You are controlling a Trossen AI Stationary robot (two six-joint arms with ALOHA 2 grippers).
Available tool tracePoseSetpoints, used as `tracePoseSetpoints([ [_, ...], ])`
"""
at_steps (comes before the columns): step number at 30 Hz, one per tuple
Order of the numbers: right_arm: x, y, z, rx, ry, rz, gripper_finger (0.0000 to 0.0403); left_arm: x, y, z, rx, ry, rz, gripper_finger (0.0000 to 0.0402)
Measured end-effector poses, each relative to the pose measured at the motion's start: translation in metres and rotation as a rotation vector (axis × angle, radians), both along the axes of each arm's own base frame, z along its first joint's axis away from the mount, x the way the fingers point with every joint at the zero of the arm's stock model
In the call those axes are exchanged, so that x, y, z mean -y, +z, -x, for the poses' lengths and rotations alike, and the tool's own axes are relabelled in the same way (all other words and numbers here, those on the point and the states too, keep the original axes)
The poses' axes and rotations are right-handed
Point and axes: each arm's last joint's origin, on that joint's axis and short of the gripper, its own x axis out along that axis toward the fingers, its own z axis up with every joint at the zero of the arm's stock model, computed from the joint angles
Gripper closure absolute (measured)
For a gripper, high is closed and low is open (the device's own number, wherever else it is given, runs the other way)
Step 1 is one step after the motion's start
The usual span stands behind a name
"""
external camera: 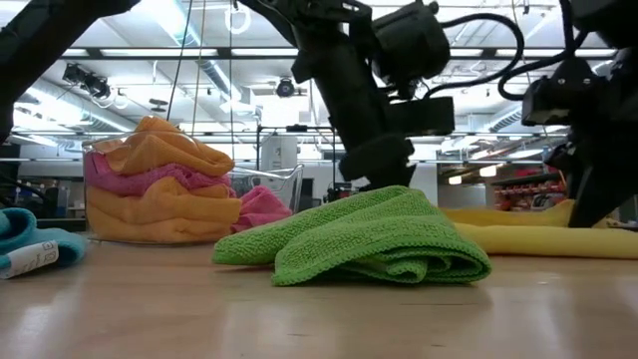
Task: Fold microfiber towels
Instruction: Fold the yellow microfiber towel
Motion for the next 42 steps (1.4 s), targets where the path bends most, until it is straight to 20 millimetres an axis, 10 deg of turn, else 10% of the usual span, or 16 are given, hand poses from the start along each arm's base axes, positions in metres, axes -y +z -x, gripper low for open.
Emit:
tracePoseSetpoints([
  [11,0.004,-0.003,0.0,-0.022,-0.008,0.046,0.0265,-0.002,-0.005,-0.003,0.018,0.04,-0.061,0.0361],
  [29,0.005,0.041,0.01,-0.066,-0.01,0.058,0.0241,0.006,0.02,-0.007,0.046,-0.069,-0.306,0.0165],
  [42,-0.008,0.024,0.011,0.183,0.054,0.207,0.0242,-0.003,0.005,-0.003,0.057,-0.027,-0.112,0.0209],
])
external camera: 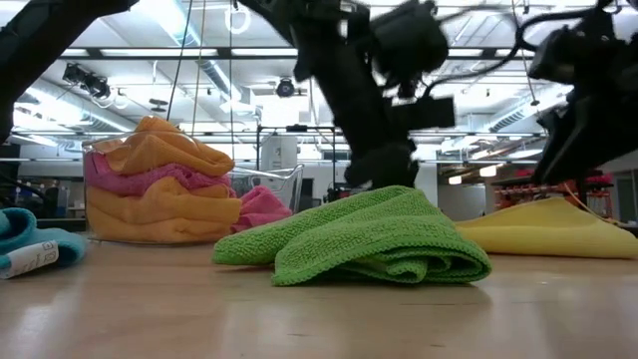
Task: Fold microfiber towels
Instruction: Fold the yellow microfiber towel
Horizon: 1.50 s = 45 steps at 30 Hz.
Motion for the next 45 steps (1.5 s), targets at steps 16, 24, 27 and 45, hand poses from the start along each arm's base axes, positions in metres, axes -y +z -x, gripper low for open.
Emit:
tracePoseSetpoints([
  [16,0.01,-0.037,0.018,-0.088,-0.115,-0.133,0.0242,-0.007,-0.015,0.007,-0.014,0.057,0.031,0.0239],
  [24,0.002,-0.006,0.005,-0.1,-0.069,-0.051,0.0242,-0.007,-0.015,0.006,-0.006,0.054,0.034,0.0239],
  [27,0.001,-0.001,0.002,-0.078,-0.044,-0.021,0.0242,-0.007,-0.015,0.006,-0.003,0.053,0.035,0.0238],
  [45,-0.019,0.002,-0.002,0.072,0.205,0.067,0.0242,0.006,0.003,0.001,-0.022,-0.04,-0.002,0.024],
])
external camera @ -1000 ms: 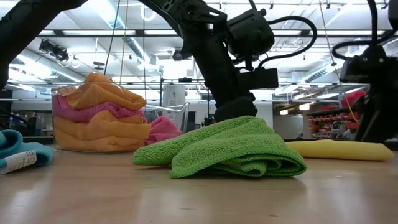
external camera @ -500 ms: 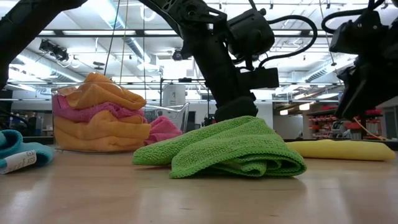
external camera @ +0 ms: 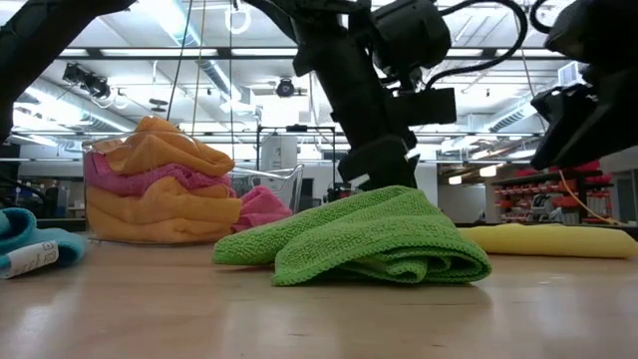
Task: Fold microfiber towels
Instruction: Fold the yellow microfiber towel
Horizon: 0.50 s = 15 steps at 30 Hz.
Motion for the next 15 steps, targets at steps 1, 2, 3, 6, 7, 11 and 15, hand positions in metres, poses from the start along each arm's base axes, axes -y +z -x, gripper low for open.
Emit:
tracePoseSetpoints([
  [1,-0.002,-0.002,0.001,0.013,0.02,0.001,0.0242,0.001,0.002,0.0,-0.004,-0.012,-0.007,0.0241],
  [2,-0.004,-0.004,0.001,0.03,0.041,-0.002,0.0242,0.002,0.004,0.0,-0.009,-0.028,-0.016,0.0241],
  [3,-0.007,-0.005,0.002,0.044,0.064,-0.003,0.0242,0.004,0.005,0.0,-0.017,-0.045,-0.025,0.0241],
  [6,-0.015,-0.009,0.002,0.067,0.14,0.016,0.0236,0.01,0.009,-0.001,-0.017,-0.085,-0.043,0.0237],
  [7,-0.017,-0.01,0.001,0.074,0.161,0.026,0.0232,0.012,0.01,-0.001,-0.018,-0.095,-0.047,0.0236],
  [11,-0.022,-0.014,-0.003,0.093,0.194,0.059,0.0208,0.017,0.012,-0.001,-0.013,-0.112,-0.049,0.0235],
  [15,-0.025,-0.022,-0.007,0.085,0.193,0.079,0.0181,0.016,0.011,0.0,-0.028,-0.11,-0.051,0.0236],
])
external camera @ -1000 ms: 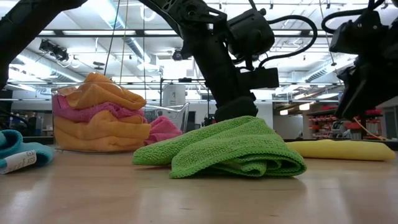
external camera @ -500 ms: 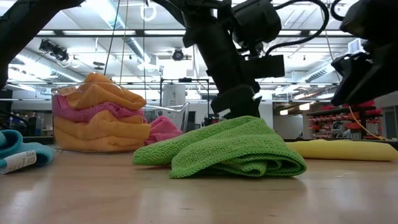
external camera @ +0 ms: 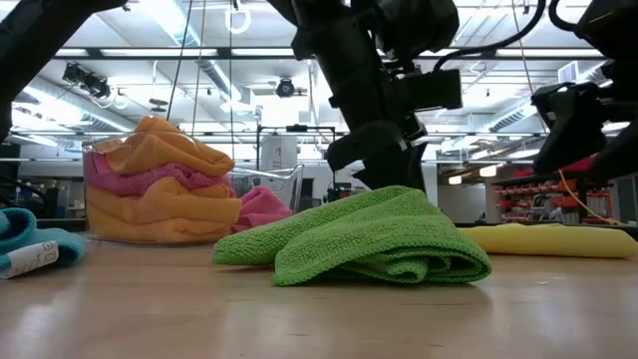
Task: Fold microfiber towels
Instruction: Fold the yellow microfiber towel
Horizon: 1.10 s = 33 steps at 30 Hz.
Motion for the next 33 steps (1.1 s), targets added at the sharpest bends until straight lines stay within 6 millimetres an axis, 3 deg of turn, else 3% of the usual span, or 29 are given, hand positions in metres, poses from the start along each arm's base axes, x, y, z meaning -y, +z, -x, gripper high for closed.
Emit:
tracePoseSetpoints([
  [11,-0.011,-0.004,-0.01,0.019,0.03,-0.026,0.0108,0.005,-0.001,0.003,-0.029,0.023,0.015,0.0218],
  [17,-0.025,-0.003,-0.01,0.046,0.088,0.089,0.0108,0.014,-0.001,0.005,-0.029,0.023,0.024,0.0186],
  [24,-0.026,-0.03,-0.008,0.002,0.039,0.284,0.0111,0.035,0.0,0.004,0.01,-0.022,0.03,0.0151],
  [33,-0.019,-0.05,-0.008,-0.062,-0.012,0.41,0.0111,0.04,-0.006,0.002,0.069,-0.021,0.026,0.0153],
])
